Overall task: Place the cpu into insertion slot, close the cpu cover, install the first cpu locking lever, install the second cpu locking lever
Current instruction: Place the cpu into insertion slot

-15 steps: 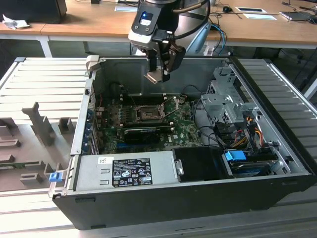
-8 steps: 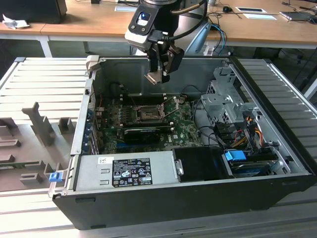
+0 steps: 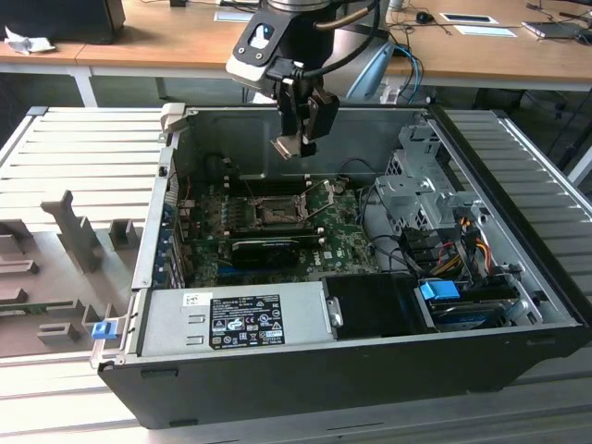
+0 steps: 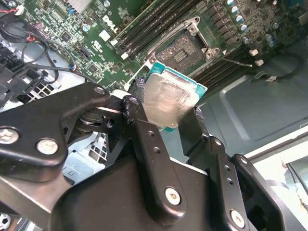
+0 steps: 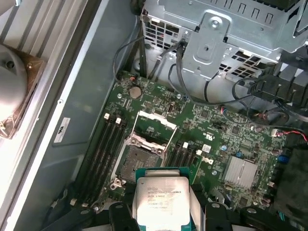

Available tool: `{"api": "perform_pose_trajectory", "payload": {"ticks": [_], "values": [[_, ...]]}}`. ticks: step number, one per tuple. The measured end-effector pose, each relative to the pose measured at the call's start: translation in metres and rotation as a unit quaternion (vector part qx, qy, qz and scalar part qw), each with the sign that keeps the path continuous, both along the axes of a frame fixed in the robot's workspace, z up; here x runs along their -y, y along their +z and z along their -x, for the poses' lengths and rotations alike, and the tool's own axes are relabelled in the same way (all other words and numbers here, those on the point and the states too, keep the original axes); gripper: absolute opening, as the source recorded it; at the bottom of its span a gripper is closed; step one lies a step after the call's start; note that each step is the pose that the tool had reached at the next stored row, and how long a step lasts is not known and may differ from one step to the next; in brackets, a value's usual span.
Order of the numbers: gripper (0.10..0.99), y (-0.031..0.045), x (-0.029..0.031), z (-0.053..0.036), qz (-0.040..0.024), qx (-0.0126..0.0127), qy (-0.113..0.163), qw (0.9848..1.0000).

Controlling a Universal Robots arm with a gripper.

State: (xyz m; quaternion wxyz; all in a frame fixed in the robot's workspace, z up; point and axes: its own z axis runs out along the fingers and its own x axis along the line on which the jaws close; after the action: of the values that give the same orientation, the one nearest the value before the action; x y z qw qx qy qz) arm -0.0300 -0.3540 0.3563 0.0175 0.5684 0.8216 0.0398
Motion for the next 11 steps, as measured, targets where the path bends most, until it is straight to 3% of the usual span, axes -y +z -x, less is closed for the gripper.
{"api": "perform_pose_trajectory", "payload": {"ticks": [11], "values": [[0.529, -0.0046, 0.0000, 0.0000, 0.0000, 0.0000, -0.004, 1.0000]]}}
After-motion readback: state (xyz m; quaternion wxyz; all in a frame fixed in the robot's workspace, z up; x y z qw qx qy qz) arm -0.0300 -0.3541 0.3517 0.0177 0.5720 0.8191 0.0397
